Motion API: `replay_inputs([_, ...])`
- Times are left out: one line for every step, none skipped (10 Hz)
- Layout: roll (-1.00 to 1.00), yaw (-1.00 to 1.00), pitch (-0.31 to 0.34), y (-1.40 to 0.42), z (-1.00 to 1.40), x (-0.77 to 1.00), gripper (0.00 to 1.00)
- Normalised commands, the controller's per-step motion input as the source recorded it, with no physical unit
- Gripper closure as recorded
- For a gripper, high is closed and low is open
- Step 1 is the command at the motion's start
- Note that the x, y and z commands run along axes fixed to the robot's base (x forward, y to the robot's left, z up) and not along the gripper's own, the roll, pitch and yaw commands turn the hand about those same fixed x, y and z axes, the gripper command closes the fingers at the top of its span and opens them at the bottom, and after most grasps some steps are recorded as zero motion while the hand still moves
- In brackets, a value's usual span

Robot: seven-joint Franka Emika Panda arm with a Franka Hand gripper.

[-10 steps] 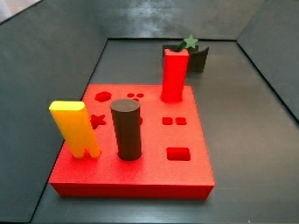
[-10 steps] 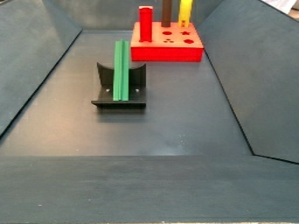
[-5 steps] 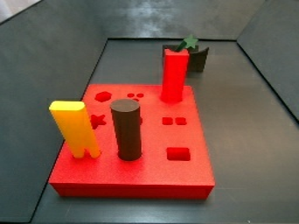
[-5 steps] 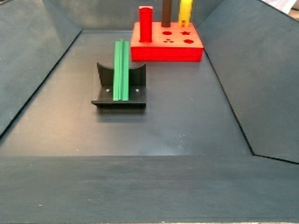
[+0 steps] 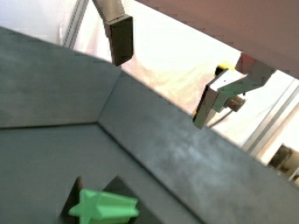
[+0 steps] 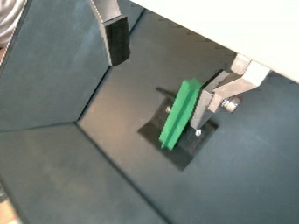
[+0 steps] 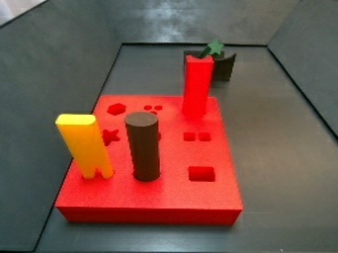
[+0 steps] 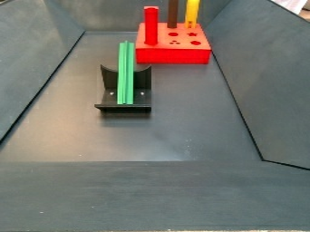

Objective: Pick up the star object. Move up. Place the star object on the fixture. Regrasp the star object. Move to above the board. Insert the star object.
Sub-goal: Regrasp the star object.

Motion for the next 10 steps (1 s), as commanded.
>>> replay_inputs([0.64,0.27,0.193,-0.06,-0.02,0.27,0.00])
replay_inputs([0.53,0.28,0.168,-0.06,-0.02,0.29,0.00])
replay_inputs([0.33,0.28,0.119,-0.06,-0.02,0.33,0.00])
replay_inputs([0.22,0.27,0.067,-0.05,-0.01,0.35,0.00])
replay_inputs([0.20,0.25,0.031,-0.06,-0.02,0.34,0.00])
replay_inputs([0.19,0.23,0.017,-0.06,-0.02,0.34,0.00])
replay_inputs([0.19,0.19,0.001,-0.06,-0.02,0.33,0.00])
replay_inputs([0.19,0.17,-0.001,-0.06,-0.01,0.33,0.00])
replay_inputs([0.18,0.14,0.001,-0.06,-0.01,0.32,0.00])
replay_inputs([0.18,0.12,0.004,-0.06,-0.02,0.32,0.00])
